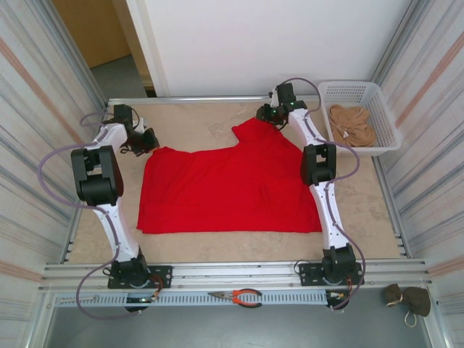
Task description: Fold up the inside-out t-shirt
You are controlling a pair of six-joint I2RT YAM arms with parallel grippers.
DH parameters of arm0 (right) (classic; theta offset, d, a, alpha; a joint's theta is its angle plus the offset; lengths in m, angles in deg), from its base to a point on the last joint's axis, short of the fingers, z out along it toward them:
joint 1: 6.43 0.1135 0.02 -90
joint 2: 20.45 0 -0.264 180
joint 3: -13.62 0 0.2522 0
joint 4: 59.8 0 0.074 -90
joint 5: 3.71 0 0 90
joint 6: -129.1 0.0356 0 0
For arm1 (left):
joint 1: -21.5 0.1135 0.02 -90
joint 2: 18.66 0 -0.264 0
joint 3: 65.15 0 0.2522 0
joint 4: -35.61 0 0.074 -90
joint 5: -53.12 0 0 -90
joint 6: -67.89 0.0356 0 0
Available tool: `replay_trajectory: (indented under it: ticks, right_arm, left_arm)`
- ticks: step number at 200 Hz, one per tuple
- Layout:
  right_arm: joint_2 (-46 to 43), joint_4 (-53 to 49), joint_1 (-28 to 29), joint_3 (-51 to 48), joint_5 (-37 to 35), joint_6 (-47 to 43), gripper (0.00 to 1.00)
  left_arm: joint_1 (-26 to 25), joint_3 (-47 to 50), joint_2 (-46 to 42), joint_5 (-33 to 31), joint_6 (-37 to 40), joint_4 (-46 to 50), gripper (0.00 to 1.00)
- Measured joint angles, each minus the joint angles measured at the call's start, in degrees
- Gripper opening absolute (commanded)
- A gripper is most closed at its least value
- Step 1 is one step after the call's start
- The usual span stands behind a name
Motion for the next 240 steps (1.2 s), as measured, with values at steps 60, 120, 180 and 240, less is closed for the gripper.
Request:
replay_trajectory:
  ticks: [60, 120, 180, 240]
  right_arm:
    - [-0.9, 0.7, -1.8, -2.3, 2.3, 1.0, 0.00]
    - [-13.4, 3.6, -3.9, -16.8, 5.7, 4.3, 0.00]
    - [-31.9, 10.8, -4.3, -32.9, 7.8, 7.3, 0.00]
    - [-44.5, 16.0, -4.4, -52.2, 8.4, 10.8, 0.00]
  left_arm:
    - [-0.1, -0.8, 0.0, 0.0, -0.2, 0.3, 0.00]
    - [2.4, -4.6, 0.0, 1.1, -1.1, 0.2, 0.00]
    - [3.6, -4.7, 0.0, 3.4, -1.9, -0.2, 0.00]
    - [7.2, -4.5, 0.0, 7.0, -2.7, -0.9, 0.00]
